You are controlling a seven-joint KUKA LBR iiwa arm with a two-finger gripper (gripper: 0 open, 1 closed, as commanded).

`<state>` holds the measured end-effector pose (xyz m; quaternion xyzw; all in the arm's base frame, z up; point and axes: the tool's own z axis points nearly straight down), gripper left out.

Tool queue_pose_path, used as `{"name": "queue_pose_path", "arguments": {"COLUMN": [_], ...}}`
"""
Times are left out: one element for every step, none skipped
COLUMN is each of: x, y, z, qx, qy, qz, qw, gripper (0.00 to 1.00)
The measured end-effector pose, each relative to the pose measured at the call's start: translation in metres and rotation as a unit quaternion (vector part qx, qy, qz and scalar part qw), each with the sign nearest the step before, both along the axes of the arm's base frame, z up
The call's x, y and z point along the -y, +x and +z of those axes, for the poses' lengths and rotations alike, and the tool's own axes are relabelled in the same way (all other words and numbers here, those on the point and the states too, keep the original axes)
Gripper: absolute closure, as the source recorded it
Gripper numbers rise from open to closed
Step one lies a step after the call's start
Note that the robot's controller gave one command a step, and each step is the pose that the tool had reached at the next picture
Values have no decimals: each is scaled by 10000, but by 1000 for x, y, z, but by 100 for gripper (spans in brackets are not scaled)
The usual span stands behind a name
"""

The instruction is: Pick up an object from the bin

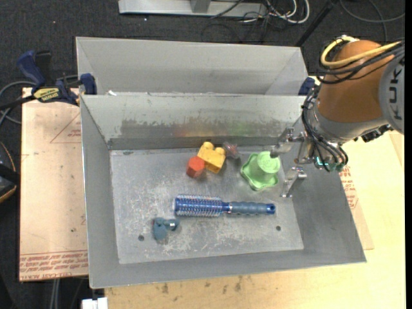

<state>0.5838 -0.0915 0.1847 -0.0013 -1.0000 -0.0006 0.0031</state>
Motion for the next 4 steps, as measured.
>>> {"name": "queue_pose_path", "arguments": {"x": [-79, -128, -152, -156], "y": [-15, -32, -21, -17], "z": [-109, -83, -85, -110], "qx": [69, 51, 49, 58], "qy": [-21, 18, 11, 5], "qz": [1355, 1307, 1257, 1214], "qw": [9908, 9914, 9921, 9926], "gripper": [0, 0, 0, 0]}}
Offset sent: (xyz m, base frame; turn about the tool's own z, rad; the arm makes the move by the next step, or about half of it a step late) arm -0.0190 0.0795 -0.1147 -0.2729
